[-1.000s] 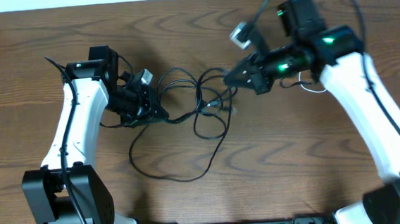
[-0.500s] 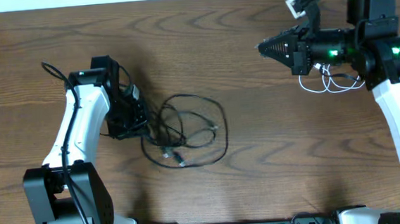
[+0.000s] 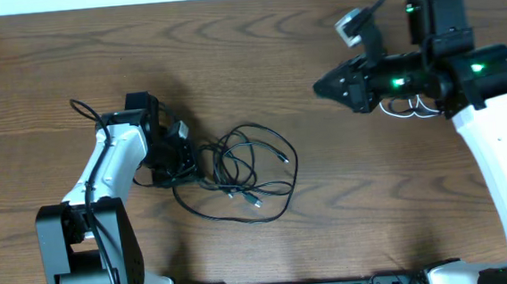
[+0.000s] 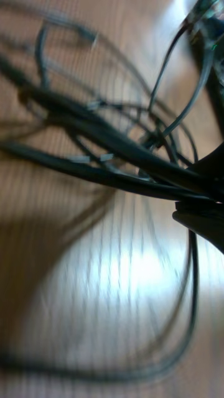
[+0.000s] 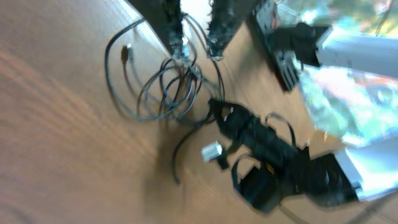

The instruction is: Untangle cables

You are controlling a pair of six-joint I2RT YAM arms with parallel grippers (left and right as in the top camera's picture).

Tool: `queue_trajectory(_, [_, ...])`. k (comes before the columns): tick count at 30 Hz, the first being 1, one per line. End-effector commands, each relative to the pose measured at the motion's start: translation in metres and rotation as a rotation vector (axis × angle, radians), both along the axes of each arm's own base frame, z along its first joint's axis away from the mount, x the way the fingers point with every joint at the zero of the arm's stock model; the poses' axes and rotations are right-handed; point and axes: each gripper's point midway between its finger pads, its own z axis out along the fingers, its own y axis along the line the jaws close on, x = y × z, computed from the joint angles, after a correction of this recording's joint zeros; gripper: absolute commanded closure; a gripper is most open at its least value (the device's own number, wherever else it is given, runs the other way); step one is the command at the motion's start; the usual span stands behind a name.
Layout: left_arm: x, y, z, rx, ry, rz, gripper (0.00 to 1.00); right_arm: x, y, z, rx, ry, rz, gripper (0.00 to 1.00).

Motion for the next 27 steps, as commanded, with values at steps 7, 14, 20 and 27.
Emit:
queue_trajectory(7, [0.003,-0.033,0.021,-0.248,-0.114,-0.14,0.92,-0.015,0.046,-0.044,-0.109,0.088,0.117,0.81])
queue_trajectory(14, [0.003,-0.033,0.021,-0.249,-0.133,-0.168,0.92,-0.023,0.078,-0.093,-0.167,0.231,0.182,0.68])
queue_trajectory(20, [0.001,-0.021,0.012,-0.158,-0.071,-0.104,0.92,-0.028,0.103,-0.142,-0.214,0.411,0.164,0.68])
queue_trajectory(27, [-0.001,-0.011,0.005,-0.084,-0.031,-0.057,0.92,-0.039,0.136,-0.19,-0.262,0.539,0.16,0.64])
